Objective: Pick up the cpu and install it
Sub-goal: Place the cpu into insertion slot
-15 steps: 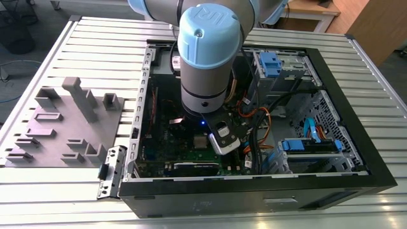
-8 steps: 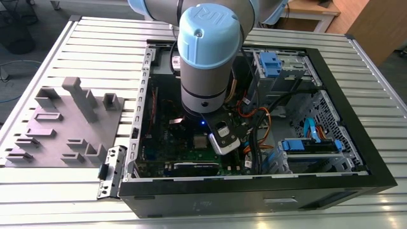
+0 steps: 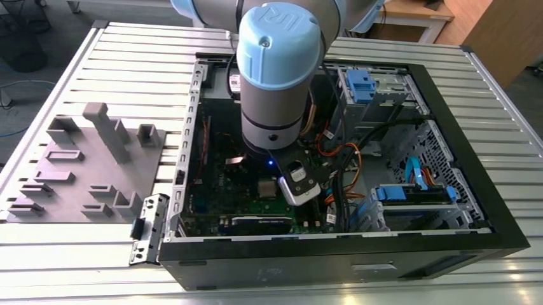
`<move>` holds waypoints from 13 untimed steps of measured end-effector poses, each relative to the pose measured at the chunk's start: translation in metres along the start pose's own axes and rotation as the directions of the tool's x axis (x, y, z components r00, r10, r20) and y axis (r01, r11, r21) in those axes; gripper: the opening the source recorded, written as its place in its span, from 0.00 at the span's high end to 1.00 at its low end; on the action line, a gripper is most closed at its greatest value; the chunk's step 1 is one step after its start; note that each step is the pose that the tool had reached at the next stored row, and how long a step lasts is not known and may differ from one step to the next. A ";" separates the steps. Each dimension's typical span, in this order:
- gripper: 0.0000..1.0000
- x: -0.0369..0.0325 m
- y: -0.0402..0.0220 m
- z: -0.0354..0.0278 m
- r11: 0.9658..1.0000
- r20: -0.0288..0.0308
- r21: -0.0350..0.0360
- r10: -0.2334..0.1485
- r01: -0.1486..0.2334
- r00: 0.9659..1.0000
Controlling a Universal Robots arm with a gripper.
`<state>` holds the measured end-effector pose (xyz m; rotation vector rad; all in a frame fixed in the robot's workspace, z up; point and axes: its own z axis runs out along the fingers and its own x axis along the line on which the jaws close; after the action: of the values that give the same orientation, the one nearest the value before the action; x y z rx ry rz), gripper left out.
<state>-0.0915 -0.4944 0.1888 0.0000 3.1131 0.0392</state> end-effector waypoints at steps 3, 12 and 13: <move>0.47 0.0000 0.0000 -0.0003 1.000 0.000 0.000 0.000 0.000 1.000; 0.47 -0.0001 0.0000 -0.0006 1.000 0.000 0.000 0.000 0.000 1.000; 0.47 -0.0001 0.0000 -0.0007 1.000 0.000 0.000 0.000 0.000 1.000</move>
<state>-0.0915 -0.4944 0.1895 -0.0001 3.1131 0.0393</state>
